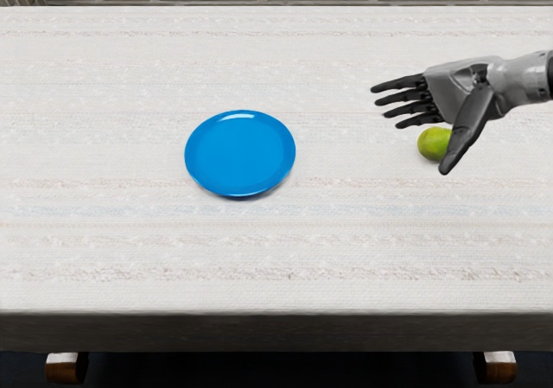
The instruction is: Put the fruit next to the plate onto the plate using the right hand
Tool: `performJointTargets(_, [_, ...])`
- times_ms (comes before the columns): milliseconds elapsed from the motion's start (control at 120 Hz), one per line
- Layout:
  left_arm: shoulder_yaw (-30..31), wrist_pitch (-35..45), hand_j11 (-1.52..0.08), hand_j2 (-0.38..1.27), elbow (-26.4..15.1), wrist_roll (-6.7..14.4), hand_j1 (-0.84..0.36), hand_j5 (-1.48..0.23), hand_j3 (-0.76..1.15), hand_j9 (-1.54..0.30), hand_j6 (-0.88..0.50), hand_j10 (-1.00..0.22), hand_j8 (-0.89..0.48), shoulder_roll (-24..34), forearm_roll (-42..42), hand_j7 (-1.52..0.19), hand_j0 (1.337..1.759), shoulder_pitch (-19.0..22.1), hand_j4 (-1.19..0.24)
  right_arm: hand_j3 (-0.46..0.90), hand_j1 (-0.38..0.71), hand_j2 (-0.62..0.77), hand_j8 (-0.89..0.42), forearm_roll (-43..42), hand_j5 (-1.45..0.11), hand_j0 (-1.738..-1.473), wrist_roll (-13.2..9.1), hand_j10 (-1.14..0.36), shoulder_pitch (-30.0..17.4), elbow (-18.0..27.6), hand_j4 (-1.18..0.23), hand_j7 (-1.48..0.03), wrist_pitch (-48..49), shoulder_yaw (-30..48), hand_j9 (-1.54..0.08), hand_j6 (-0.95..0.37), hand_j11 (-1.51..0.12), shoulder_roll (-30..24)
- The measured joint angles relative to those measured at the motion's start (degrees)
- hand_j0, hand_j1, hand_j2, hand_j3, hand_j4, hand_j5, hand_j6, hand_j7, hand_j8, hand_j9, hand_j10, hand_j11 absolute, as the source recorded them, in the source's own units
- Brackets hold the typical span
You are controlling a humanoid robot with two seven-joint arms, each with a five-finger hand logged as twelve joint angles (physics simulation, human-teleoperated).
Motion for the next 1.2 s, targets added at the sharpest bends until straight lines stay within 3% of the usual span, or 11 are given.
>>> performJointTargets(258, [0.0,0.0,0.0,0.0,0.0,0.0,0.35,0.0,0.0,0.0,0.0,0.0,0.0,0.0,0.0,0.0,1.658,-0.1,0.0,0.0,-0.35,0.0,0.0,-0.6,0.0,-1.658,0.0,0.0,0.9,0.1,0.0,0.0,0.0,0.6,0.0,0.0,0.0,-0.3])
performJointTargets(408, [0.0,0.0,0.0,0.0,0.0,0.0,0.35,0.0,0.0,0.0,0.0,0.0,0.0,0.0,0.0,0.0,1.658,-0.1,0.0,0.0,-0.35,0.0,0.0,-15.0,0.0,-1.658,0.0,0.0,7.9,0.1,0.0,0.0,-3.6,-1.0,0.0,0.0,0.0,0.3])
performJointTargets(567, [0.0,0.0,0.0,0.0,0.0,0.0,0.35,0.0,0.0,0.0,0.0,0.0,0.0,0.0,0.0,0.0,1.658,0.0,0.0,0.0,-0.35,0.0,0.0,-21.4,0.0,-1.658,0.0,0.0,24.5,1.1,0.0,0.0,-11.0,-20.6,0.0,0.0,0.0,1.6])
performJointTargets(733, [0.0,0.0,0.0,0.0,0.0,0.0,0.35,0.0,0.0,0.0,0.0,0.0,0.0,0.0,0.0,0.0,1.658,-0.1,0.0,0.0,-0.35,0.0,0.0,-22.9,0.0,-1.658,0.0,0.0,30.9,1.7,0.0,0.0,-29.3,-38.0,0.0,0.0,0.0,10.6])
performJointTargets(875, [0.0,0.0,0.0,0.0,0.0,0.0,0.35,0.0,0.0,0.0,0.0,0.0,0.0,0.0,0.0,0.0,1.658,0.0,0.0,0.0,-0.35,0.0,0.0,-23.2,0.0,-1.658,0.0,0.0,31.4,1.7,0.0,0.0,-40.9,-43.4,0.0,0.0,0.0,15.9])
performJointTargets(1000, [0.0,0.0,0.0,0.0,0.0,0.0,0.35,0.0,0.0,0.0,0.0,0.0,0.0,0.0,0.0,0.0,1.658,0.0,0.0,0.0,-0.35,0.0,0.0,-23.5,0.0,-1.658,0.0,0.0,27.4,0.6,0.0,0.0,-49.7,-44.7,0.0,0.0,0.0,19.7])
performJointTargets(1200, [0.0,0.0,0.0,0.0,0.0,0.0,0.35,0.0,0.0,0.0,0.0,0.0,0.0,0.0,0.0,0.0,1.658,0.0,0.0,0.0,-0.35,0.0,0.0,-25.2,0.0,-1.658,0.0,0.0,18.1,-9.4,0.0,0.0,-54.2,-44.7,0.0,0.0,0.0,27.5])
